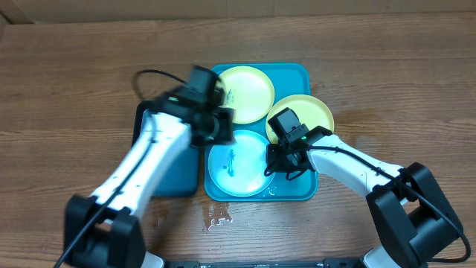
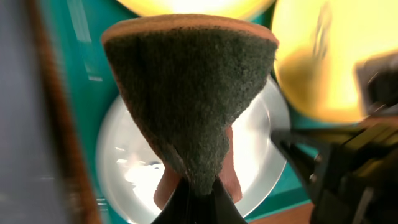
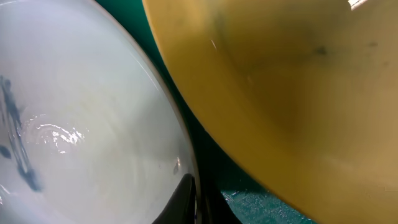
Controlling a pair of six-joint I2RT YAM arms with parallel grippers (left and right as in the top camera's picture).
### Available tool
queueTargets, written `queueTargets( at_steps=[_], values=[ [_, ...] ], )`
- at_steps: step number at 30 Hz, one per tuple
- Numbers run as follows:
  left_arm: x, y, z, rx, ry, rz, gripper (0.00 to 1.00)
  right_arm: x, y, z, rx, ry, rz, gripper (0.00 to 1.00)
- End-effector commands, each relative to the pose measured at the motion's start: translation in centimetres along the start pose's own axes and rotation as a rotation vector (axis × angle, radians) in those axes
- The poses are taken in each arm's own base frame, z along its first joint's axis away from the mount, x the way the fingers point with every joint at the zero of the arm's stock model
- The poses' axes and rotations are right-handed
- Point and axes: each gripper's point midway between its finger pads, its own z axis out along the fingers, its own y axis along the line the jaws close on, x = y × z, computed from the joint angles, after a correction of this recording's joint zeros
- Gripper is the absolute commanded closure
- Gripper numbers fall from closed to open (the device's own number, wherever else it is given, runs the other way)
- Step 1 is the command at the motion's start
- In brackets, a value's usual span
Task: Clean dirty plates on tray and stack at the side
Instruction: 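Scrub the white plate with the sponge held in the left gripper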
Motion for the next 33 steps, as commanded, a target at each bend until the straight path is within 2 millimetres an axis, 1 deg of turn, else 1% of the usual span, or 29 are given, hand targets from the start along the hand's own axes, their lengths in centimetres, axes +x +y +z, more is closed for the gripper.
queueTargets(
  at_steps=[1,4,5,6,8,9,12,17,20,23,26,28,31,33],
  values=[
    [2.9,0.1,4.6,-0.143,0.096,0.036,0.96,0.3,-2.2,0.8,0.096,0.005,0.004,0.96],
    [4.3,0.3,7.3,-0.181,0.17,0.054,0.96,0.4,-2.4,0.8,0.103,0.009,0.004,0.96],
    [4.6,0.7,8.1,-0.192,0.194,0.04,0.96,0.5,-2.4,0.8,0.106,0.011,0.004,0.96],
    [5.2,1.4,9.7,-0.21,0.238,0.009,0.96,0.6,-2.5,0.8,0.109,0.015,0.005,0.96],
    [5.7,2.2,10.8,-0.215,0.277,-0.013,0.96,0.6,-2.6,0.8,0.112,0.017,0.005,0.96],
    [5.8,2.5,11.1,-0.213,0.293,-0.027,0.96,0.6,-2.6,0.8,0.112,0.017,0.005,0.96],
    [5.9,4.2,10.7,-0.242,0.317,-0.069,0.96,0.7,-2.7,0.8,0.118,0.018,0.005,0.96],
    [5.3,7.8,9.4,-0.299,0.325,-0.153,0.96,0.7,-2.7,0.8,0.119,0.018,0.005,0.96],
    [5.0,8.8,9.1,-0.299,0.329,-0.168,0.96,0.7,-2.8,0.8,0.122,0.018,0.005,0.96],
    [5.2,9.2,8.9,-0.305,0.339,-0.171,0.96,0.7,-2.8,0.8,0.123,0.017,0.005,0.96],
    [5.5,8.6,9.0,-0.289,0.351,-0.164,0.96,0.6,-2.9,0.7,0.128,0.014,0.005,0.96],
    [5.9,7.2,9.3,-0.231,0.373,-0.125,0.96,0.6,-2.9,0.7,0.128,0.014,0.005,0.96],
    [6.5,4.1,9.9,-0.108,0.4,0.044,0.96,0.6,-2.9,0.7,0.127,0.013,0.005,0.96],
    [7.2,2.6,10.2,-0.076,0.409,0.183,0.96,0.6,-2.9,0.8,0.127,0.012,0.005,0.96]
  ],
)
